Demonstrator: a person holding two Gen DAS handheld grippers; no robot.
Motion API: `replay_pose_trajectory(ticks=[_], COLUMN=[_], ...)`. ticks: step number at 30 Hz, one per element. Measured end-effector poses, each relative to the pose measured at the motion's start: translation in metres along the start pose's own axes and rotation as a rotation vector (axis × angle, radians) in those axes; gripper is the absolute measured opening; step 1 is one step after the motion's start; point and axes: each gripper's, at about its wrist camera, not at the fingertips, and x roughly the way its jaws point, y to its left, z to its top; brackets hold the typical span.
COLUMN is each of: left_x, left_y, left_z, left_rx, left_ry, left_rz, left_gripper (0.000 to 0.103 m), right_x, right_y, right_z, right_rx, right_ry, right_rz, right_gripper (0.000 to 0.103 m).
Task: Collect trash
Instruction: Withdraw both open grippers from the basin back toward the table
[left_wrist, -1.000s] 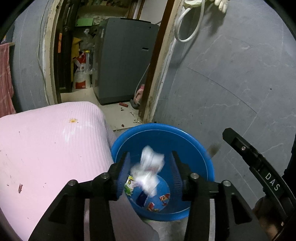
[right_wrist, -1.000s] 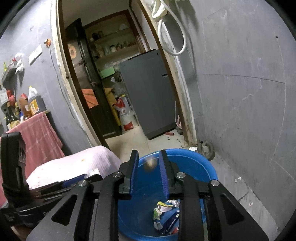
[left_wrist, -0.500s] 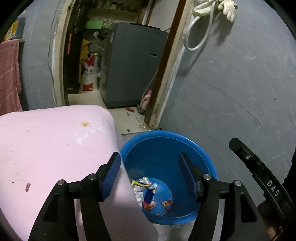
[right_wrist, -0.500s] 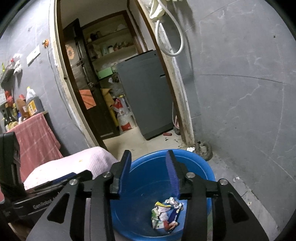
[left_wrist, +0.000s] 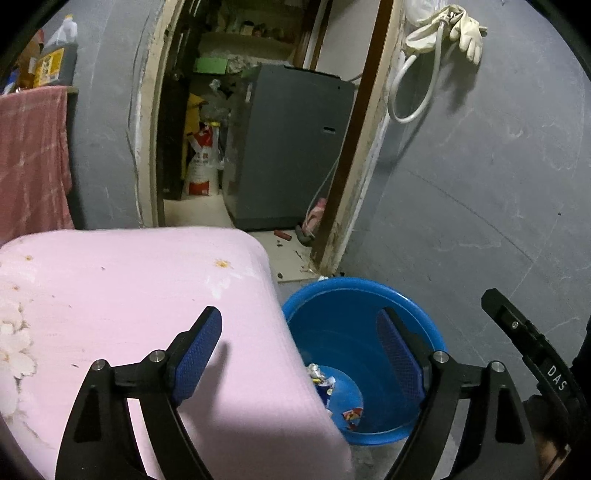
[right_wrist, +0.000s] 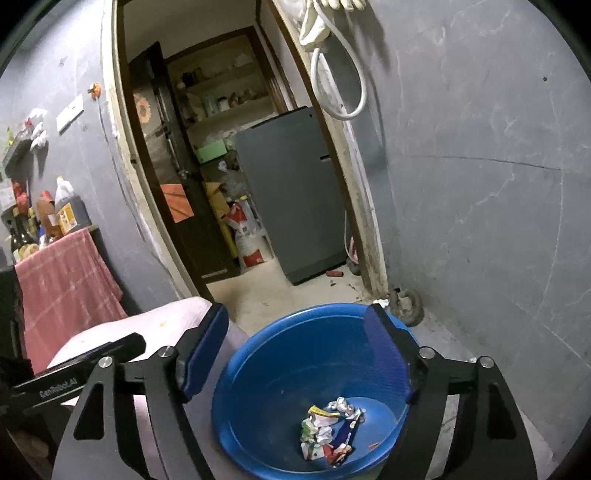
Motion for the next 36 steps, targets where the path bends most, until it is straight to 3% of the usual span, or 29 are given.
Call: replay_pose_trajectory(ticks=[2,4,12,36], left_x=[-0.004,-0.010,-0.007,-0.017], left_y=[0.001,0.004,0.009,0.006], left_z=[0.000,-0.001,-0.002,-0.005], left_rx=[-0.001,-0.015,-0.038,0.008], left_ry=[-0.016,-0.049,-0.050,-0.114], left_rz=[0.007,0.021,0.048,0.069], left_gripper=[0.093,0.097,0.097,0.098], right_x=[-0.002,-0.002,-0.001,-0.006], right_y=[0.002,0.003,0.005,0.002], right_z=[0.000,0.000,-0.001,0.000], right_rx=[-0.017,-0.030,-0.039,-0.042], right_ry=[-0.005,-0.006,-0.005,-0.019], right_rz=[-0.001,-0.004,-0.007,-0.017], right_gripper=[0.084,0.087,0.103,0.103])
